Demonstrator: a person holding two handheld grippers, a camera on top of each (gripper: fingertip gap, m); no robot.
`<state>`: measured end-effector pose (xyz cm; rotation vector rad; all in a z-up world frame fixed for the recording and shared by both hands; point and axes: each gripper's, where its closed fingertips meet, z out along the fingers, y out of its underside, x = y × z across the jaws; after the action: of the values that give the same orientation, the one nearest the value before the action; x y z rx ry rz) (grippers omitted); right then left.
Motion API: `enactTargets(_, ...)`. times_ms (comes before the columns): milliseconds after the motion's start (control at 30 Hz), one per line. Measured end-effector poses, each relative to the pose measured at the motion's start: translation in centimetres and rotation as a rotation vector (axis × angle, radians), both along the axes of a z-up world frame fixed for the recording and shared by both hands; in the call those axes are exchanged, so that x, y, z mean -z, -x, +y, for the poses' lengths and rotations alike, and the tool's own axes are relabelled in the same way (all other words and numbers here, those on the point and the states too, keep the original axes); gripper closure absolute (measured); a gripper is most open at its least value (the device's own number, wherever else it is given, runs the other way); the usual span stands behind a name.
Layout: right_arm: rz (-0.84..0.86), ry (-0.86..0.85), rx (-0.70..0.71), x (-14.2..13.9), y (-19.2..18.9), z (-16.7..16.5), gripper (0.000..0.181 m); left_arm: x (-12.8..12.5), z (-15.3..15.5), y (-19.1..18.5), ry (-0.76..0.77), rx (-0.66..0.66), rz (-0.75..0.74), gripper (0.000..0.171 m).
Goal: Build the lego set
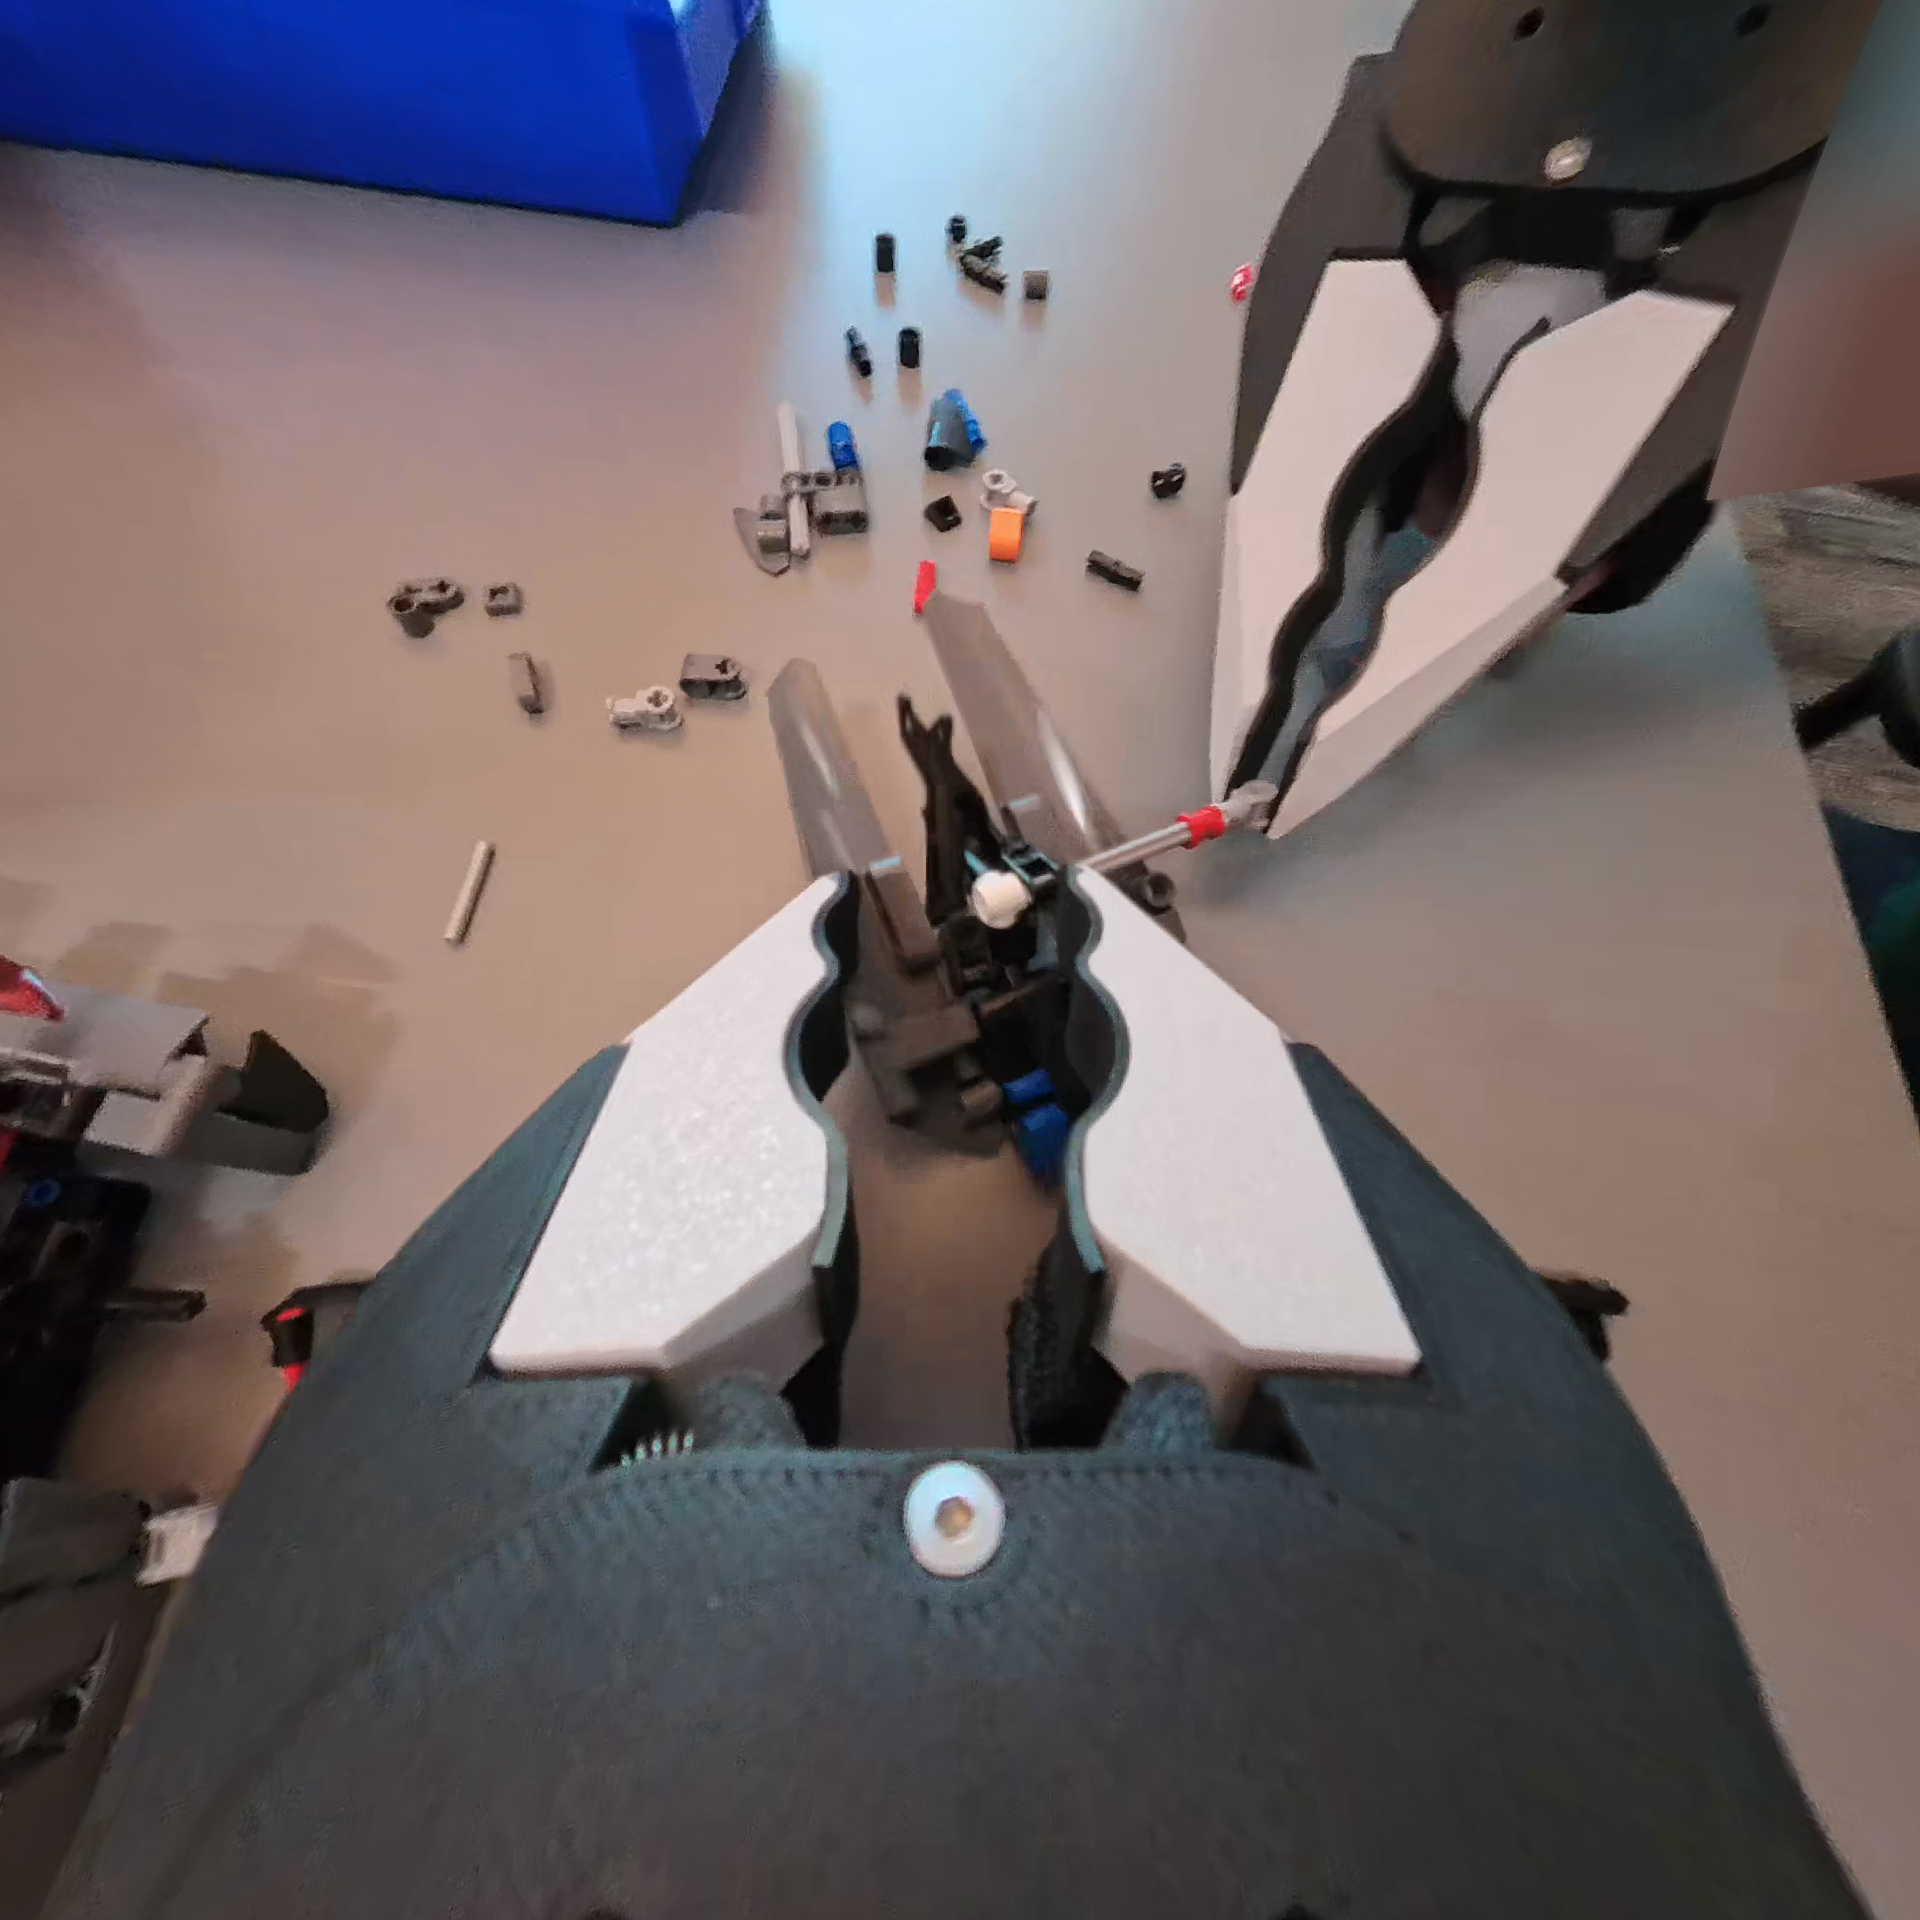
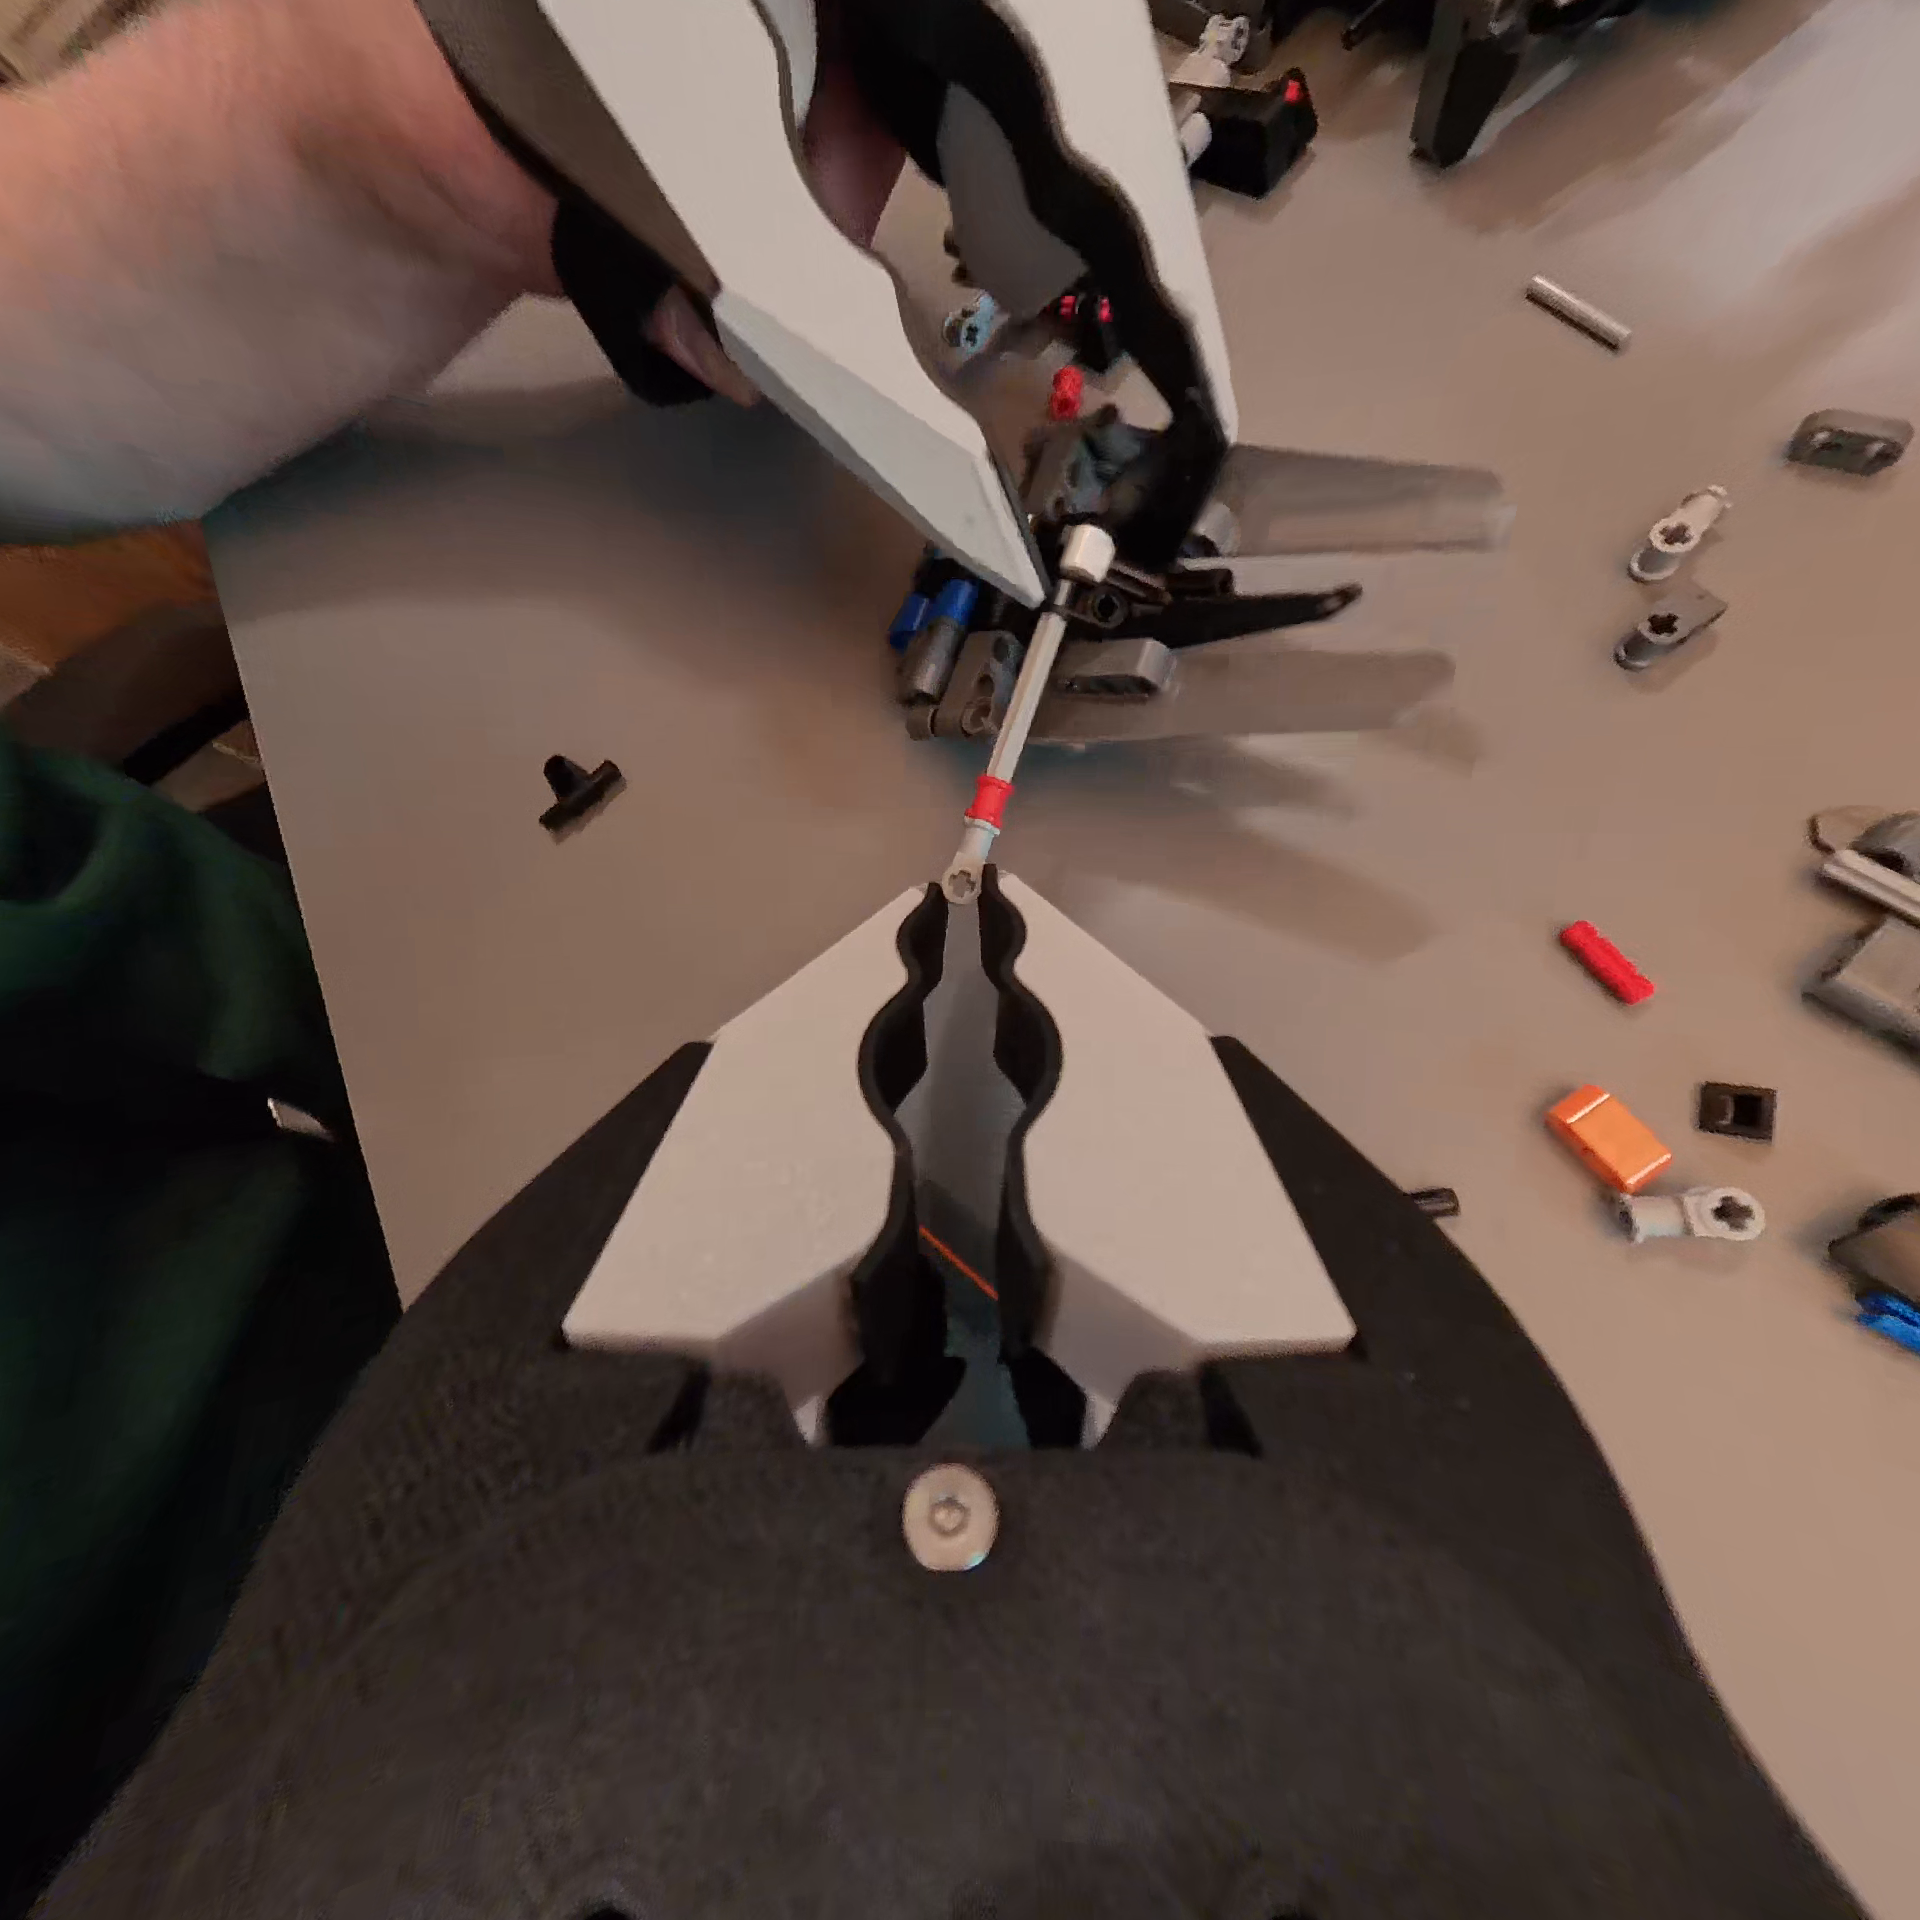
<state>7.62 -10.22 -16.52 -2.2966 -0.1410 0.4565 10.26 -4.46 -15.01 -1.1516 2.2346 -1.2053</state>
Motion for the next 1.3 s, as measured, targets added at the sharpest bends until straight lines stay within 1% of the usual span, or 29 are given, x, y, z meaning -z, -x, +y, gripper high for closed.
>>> enactTargets(67,-0.014,-0.012,-0.039,-0.2,0.1,-0.2,0.177,-1.3,-0.5,0.1,0.016,0.063,-0.025,0.132)
enactTargets(133,-0.03,-0.02,-0.064,-0.2,0.1,-0.2,0.177,-2.0,-1.1,0.3,-0.029,0.156,-0.038,0.13)
enactTargets(167,-0.029,-0.021,-0.075,-0.1,0.2,-0.2,0.177,-1.8,-1.3,0.5,-0.064,0.211,-0.033,0.13)
enactTargets(233,-0.045,-0.032,-0.108,-0.1,0.4,-0.3,0.177,-1.0,-0.9,0.5,-0.138,0.262,-0.009,0.126)
enactTargets(367,-0.054,-0.045,-0.146,-0.1,0.6,-0.4,0.177,-0.4,-2.0,1.5,-0.199,0.438,0.006,0.124)
enactTargets(433,-0.043,-0.048,-0.155,-0.2,0.7,-0.5,0.177,0.6,-1.6,1.7,-0.262,0.47,0.061,0.123)
enactTargets(467,-0.037,-0.049,-0.156,-0.2,0.7,-0.4,0.177,0.8,-1.6,1.9,-0.261,0.483,0.076,0.127)
enactTargets(567,-0.006,-0.043,-0.143,-0.2,0.6,-0.4,0.177,0.7,-1.5,1.9,-0.268,0.479,0.078,0.13)
enactTargets(633,0.011,-0.035,-0.139,-0.1,0.6,-0.4,0.177,0.7,-1.3,1.7,-0.282,0.464,0.057,0.139)
enactTargets(733,0.032,-0.033,-0.116,-0.1,0.4,-0.3,0.177,0.7,-1.2,1.7,-0.289,0.441,0.03,0.14)
enactTargets(867,0.071,-0.028,-0.07,-0.2,-0.1,-0.2,0.177,0.5,-1.1,1.6,-0.303,0.379,-0.027,0.142)
enactTargets(967,0.095,-0.047,-0.065,-0.5,0.2,0.0,0.176,0.6,-0.8,1.7,-0.325,0.336,-0.064,0.143)
enactTargets(1033,0.092,-0.062,-0.041,-0.7,0.0,0.2,0.168,0.7,-0.7,1.7,-0.33,0.301,-0.085,0.143)
enactTargets(1133,0.058,-0.1,0.017,-1.9,-0.8,0.5,0.153,1.3,-0.2,1.9,-0.34,0.241,-0.068,0.142)
enactTargets(1200,0.042,-0.113,0.002,-2.5,-0.4,0.6,0.159,1.3,-0.5,2.1,-0.303,0.226,-0.058,0.142)
enactTargets(1267,-0.028,-0.108,-0.039,-2.3,0.3,1.0,0.163,1.4,-0.3,2.1,-0.311,0.183,-0.048,0.142)
enactTargets(1300,-0.08,-0.102,-0.05,-2.0,0.4,1.3,0.172,1.4,-0.1,2.1,-0.314,0.161,-0.038,0.142)
